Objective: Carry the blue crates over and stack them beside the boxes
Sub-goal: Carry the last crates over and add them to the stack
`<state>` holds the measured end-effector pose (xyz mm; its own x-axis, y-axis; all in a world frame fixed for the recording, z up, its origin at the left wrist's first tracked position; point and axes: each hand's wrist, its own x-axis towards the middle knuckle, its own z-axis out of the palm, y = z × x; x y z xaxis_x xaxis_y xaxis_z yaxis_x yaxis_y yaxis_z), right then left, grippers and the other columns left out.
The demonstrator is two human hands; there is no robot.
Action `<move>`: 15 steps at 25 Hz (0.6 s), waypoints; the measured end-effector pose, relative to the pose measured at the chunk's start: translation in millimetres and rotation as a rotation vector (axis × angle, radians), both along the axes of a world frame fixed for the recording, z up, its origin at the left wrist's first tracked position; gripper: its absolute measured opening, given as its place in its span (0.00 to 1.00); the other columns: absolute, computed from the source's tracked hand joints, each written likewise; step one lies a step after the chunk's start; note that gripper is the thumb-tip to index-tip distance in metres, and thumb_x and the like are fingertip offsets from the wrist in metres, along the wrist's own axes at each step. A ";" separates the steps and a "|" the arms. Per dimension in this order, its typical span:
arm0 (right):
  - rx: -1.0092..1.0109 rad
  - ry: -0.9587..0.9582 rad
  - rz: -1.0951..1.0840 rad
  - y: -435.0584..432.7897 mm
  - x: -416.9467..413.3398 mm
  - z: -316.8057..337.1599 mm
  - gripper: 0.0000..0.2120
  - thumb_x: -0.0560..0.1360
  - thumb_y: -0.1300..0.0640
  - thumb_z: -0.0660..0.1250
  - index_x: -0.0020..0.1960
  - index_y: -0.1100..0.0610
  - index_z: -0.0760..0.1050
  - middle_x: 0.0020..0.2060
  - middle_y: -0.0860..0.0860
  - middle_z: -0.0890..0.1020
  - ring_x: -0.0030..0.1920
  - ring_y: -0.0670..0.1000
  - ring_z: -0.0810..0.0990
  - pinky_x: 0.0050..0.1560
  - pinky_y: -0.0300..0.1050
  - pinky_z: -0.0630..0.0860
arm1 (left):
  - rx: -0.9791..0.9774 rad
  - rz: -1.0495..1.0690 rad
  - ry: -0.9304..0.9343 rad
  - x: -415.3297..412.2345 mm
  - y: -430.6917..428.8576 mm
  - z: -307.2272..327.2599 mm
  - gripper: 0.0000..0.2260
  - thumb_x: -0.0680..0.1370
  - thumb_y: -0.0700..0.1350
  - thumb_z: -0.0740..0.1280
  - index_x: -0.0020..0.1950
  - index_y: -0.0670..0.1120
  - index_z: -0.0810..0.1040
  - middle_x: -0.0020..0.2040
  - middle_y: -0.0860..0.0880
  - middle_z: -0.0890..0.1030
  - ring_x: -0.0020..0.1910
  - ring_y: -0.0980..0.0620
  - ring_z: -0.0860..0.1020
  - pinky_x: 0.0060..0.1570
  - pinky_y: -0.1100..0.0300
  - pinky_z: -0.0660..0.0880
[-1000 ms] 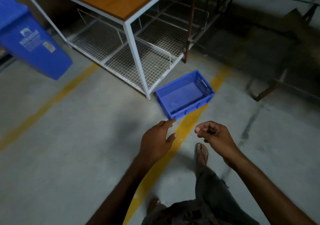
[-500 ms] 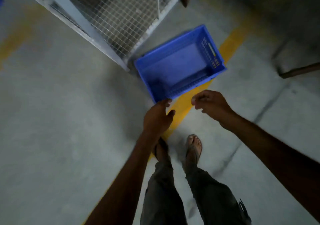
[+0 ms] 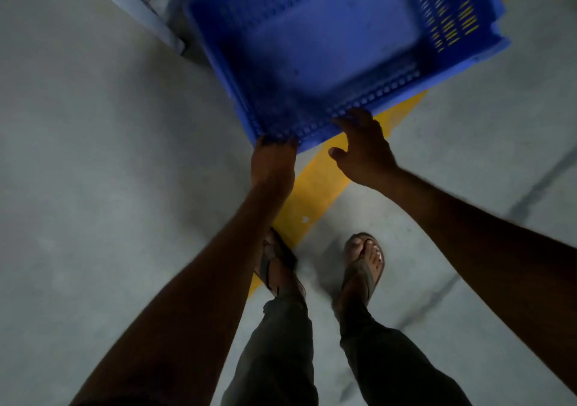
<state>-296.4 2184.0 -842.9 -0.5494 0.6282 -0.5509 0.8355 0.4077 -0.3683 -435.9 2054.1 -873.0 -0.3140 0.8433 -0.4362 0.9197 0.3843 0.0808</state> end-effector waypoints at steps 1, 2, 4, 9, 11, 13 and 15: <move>0.042 -0.050 0.051 -0.5 0.8 -3.7 0.30 0.74 0.54 0.72 0.74 0.50 0.66 0.76 0.53 0.61 0.71 0.61 0.63 0.63 0.57 0.70 | -0.004 -0.017 0.010 -4.0 0.9 -1.4 0.16 0.64 0.41 0.79 0.49 0.48 0.83 0.35 0.46 0.84 0.35 0.44 0.82 0.42 0.57 0.76; 0.112 -0.095 0.109 0.5 3.4 -1.7 0.32 0.73 0.55 0.72 0.74 0.49 0.66 0.75 0.53 0.62 0.71 0.62 0.63 0.62 0.57 0.70 | 0.007 -0.030 -0.011 -9.3 3.1 4.3 0.14 0.63 0.41 0.80 0.47 0.48 0.83 0.32 0.46 0.83 0.31 0.44 0.82 0.38 0.58 0.76; 0.273 -0.158 0.239 6.6 7.3 19.6 0.33 0.69 0.55 0.75 0.72 0.51 0.66 0.72 0.54 0.67 0.67 0.64 0.67 0.56 0.57 0.70 | 0.040 -0.005 -0.068 -21.4 4.9 33.8 0.12 0.65 0.42 0.78 0.47 0.47 0.84 0.34 0.44 0.83 0.33 0.41 0.82 0.37 0.56 0.76; 0.482 -0.073 0.399 55.8 -16.7 158.1 0.32 0.67 0.40 0.73 0.65 0.52 0.69 0.63 0.55 0.74 0.64 0.63 0.70 0.57 0.57 0.66 | 0.124 0.113 -0.448 -66.6 18.8 191.4 0.13 0.77 0.53 0.69 0.46 0.42 0.78 0.45 0.39 0.82 0.47 0.40 0.81 0.41 0.53 0.69; 0.470 -0.017 0.479 73.8 -32.9 219.5 0.39 0.63 0.29 0.70 0.68 0.49 0.70 0.62 0.54 0.76 0.63 0.62 0.70 0.58 0.57 0.65 | 0.217 0.241 -0.628 -92.1 11.1 260.2 0.20 0.76 0.56 0.67 0.43 0.38 0.77 0.38 0.41 0.78 0.39 0.48 0.78 0.38 0.54 0.69; 0.396 -0.018 0.585 90.6 -42.5 270.2 0.45 0.59 0.23 0.69 0.68 0.47 0.69 0.61 0.53 0.77 0.63 0.61 0.69 0.59 0.58 0.64 | 0.283 0.378 -0.791 -107.7 -6.0 323.2 0.22 0.78 0.55 0.68 0.44 0.33 0.79 0.33 0.47 0.73 0.34 0.55 0.71 0.33 0.59 0.66; 0.209 -0.119 0.652 96.8 -53.3 316.7 0.46 0.56 0.24 0.73 0.67 0.45 0.69 0.60 0.51 0.77 0.63 0.59 0.70 0.61 0.58 0.64 | 0.275 0.452 -0.875 -109.8 -32.9 392.7 0.20 0.80 0.52 0.69 0.48 0.33 0.82 0.34 0.46 0.75 0.34 0.56 0.70 0.32 0.62 0.66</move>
